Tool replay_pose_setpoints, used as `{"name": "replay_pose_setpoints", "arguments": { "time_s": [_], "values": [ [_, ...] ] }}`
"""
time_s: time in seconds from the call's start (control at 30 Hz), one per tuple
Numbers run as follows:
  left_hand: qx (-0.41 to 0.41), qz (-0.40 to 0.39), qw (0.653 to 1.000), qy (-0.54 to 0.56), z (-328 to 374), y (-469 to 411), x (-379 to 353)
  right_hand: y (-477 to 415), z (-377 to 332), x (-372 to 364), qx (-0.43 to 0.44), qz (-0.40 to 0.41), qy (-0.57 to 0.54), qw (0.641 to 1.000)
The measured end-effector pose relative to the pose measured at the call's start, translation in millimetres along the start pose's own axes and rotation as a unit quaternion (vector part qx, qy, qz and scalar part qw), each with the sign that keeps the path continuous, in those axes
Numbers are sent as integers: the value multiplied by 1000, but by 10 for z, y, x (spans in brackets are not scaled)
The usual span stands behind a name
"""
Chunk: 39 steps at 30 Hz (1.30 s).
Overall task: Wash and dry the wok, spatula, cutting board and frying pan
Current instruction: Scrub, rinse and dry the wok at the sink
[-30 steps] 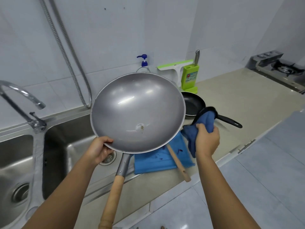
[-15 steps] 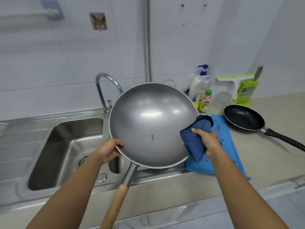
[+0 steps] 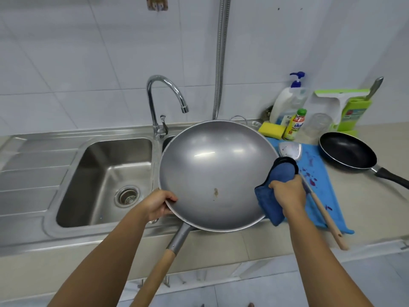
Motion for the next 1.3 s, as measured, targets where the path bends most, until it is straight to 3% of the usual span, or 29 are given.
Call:
{"name": "replay_pose_setpoints", "arguments": {
  "time_s": [0.2, 0.43, 0.5, 0.6, 0.7, 0.83, 0.93, 1.1, 1.3],
  "values": [
    [-23, 84, 996, 30, 108, -246, 276, 168, 0, -391, -31, -4, 2, 1000],
    [-69, 192, 958, -202, 57, -25, 607, 353, 98, -735, -61, -5, -30, 998],
    [-92, 220, 926, -291, -24, 124, 706, 353, 87, -785, -66, -8, -32, 997],
    [-55, 233, 832, -501, -158, 296, 822, 336, 95, -816, -63, -9, -31, 997],
    [-5, 219, 798, -562, -256, 322, 921, 332, 116, -832, -51, -16, -38, 998],
    [8, 151, 800, -580, -213, 359, 871, 352, 105, -917, -27, -25, -62, 997],
    [30, 121, 827, -548, -236, 371, 964, 359, 65, -1018, -21, -29, -91, 995],
    [20, 125, 938, -322, -223, 456, 1021, 383, 66, -1239, -61, -52, -166, 983],
    [-49, 184, 910, -369, 90, 502, 1113, 390, 86, -1484, -103, -101, -213, 966]
  ]
}}
Point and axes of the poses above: each hand's wrist, its own y-axis away from the middle knuckle, its own x-axis out of the back of the hand, z = x × y, the point moved 7 cm from there along -y, towards the middle knuckle, and after that the axes turned 4 degrees about x, right-handed, at the moved point
